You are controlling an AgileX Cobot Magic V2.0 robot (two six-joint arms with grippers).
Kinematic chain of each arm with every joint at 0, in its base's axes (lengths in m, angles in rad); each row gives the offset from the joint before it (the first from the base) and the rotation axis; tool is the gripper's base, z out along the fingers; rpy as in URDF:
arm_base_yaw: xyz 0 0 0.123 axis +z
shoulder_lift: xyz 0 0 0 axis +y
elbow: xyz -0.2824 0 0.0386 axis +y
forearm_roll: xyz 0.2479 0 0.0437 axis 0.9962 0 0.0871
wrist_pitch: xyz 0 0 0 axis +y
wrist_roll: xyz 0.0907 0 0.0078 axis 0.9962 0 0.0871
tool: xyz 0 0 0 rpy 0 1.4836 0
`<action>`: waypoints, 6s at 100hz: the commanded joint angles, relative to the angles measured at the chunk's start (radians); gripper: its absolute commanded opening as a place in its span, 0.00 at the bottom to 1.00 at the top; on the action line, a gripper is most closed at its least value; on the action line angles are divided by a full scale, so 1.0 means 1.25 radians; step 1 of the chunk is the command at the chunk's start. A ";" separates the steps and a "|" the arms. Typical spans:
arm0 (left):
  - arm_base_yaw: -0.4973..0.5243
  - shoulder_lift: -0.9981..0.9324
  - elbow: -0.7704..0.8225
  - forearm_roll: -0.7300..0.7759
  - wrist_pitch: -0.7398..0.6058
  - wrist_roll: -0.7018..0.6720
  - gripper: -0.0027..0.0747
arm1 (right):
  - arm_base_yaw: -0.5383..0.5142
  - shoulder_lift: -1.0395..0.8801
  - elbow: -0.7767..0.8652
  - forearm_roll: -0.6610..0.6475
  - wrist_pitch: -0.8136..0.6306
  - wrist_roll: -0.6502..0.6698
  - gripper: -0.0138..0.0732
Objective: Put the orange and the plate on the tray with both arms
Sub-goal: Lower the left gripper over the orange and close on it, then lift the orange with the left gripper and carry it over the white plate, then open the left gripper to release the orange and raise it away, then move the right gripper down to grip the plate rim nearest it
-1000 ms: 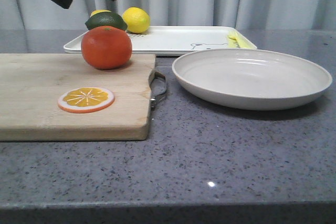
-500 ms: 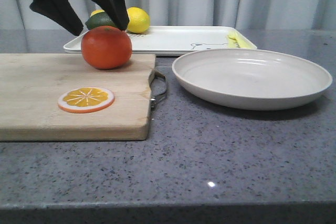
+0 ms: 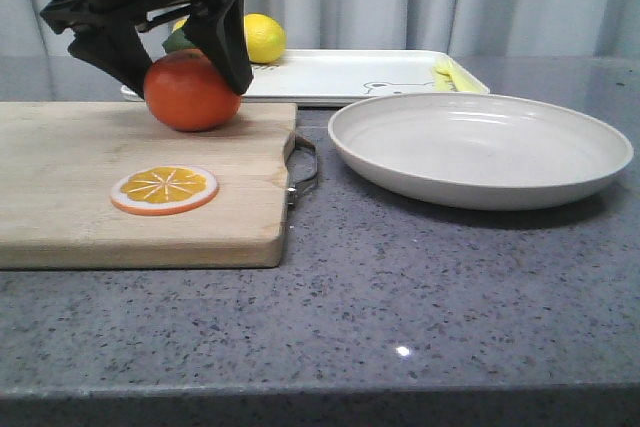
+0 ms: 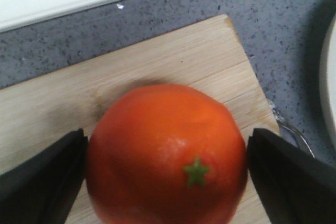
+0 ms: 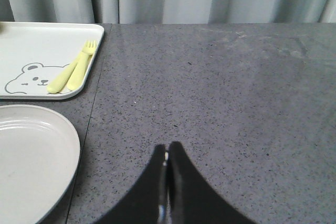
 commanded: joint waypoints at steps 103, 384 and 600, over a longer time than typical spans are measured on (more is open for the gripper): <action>-0.254 0.067 -0.279 -0.062 0.029 0.014 0.46 | -0.005 0.009 -0.029 -0.006 -0.052 0.000 0.08; -0.218 -0.478 0.265 -0.030 -0.189 0.013 0.01 | -0.002 0.009 -0.029 -0.006 -0.030 0.000 0.08; -0.202 -1.014 0.653 -0.031 -0.200 0.008 0.01 | 0.065 0.555 -0.435 0.191 0.388 -0.055 0.61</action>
